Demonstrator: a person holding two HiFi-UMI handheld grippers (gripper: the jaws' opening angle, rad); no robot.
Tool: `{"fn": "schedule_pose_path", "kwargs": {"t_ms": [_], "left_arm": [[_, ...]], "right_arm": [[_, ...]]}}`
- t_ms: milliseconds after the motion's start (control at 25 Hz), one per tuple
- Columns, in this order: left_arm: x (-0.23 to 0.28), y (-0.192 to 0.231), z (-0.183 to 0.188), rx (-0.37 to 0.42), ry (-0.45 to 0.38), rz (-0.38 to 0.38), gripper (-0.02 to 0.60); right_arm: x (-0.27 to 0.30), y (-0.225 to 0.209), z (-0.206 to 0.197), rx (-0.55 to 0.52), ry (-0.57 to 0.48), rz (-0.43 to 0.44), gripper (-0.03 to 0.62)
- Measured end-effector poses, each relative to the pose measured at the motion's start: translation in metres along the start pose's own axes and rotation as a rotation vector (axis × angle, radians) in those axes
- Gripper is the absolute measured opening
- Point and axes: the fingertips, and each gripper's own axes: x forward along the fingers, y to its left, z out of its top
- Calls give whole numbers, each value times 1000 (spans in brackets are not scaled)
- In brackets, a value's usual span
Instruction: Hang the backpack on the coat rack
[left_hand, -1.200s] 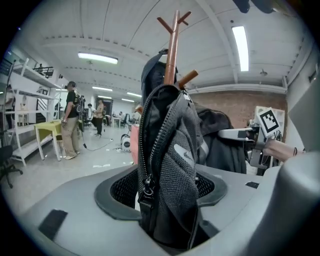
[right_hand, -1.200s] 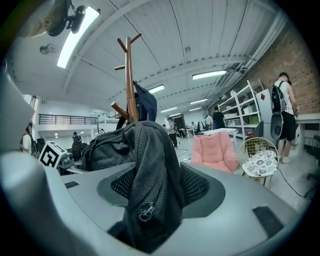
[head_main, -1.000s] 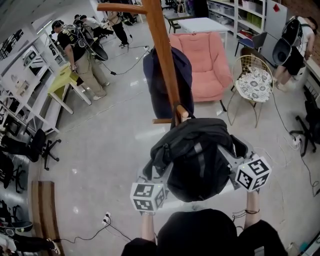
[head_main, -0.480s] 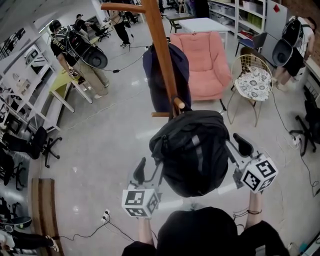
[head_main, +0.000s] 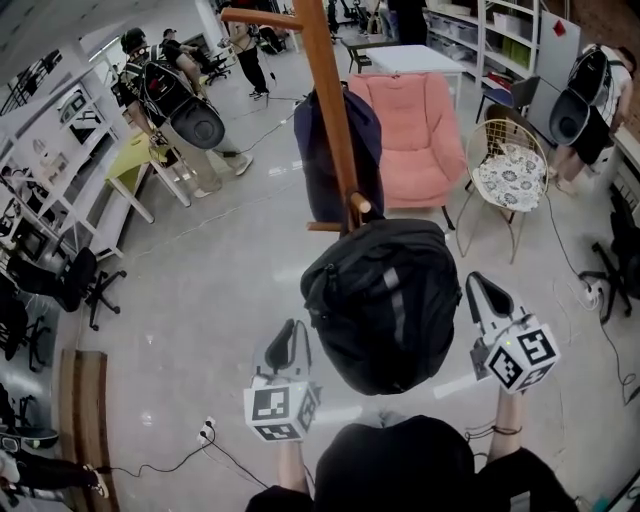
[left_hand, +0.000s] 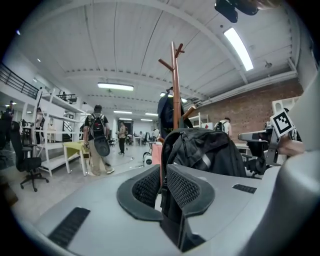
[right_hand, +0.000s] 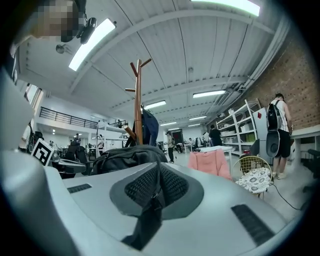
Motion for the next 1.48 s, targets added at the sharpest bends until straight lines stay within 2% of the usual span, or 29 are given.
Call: {"fn": "schedule_pose_path", "kwargs": {"t_ms": [280,520,1160,1480], "left_arm": [[-11,1,9,2,-32,26,22],[-17,3,7,12,-44,36,15],[-8,5,-7,27,-2,6,15],[-15,9,-6,19,-11,0,15]], "right_arm": [[-8,-4,7,2,-26,-22,15],[-11,-7,-1,-22,-3,-20,12],[-5,-13,-5,2,-7,-15,12],[-8,-6,-7,-10,3,-20,12]]}}
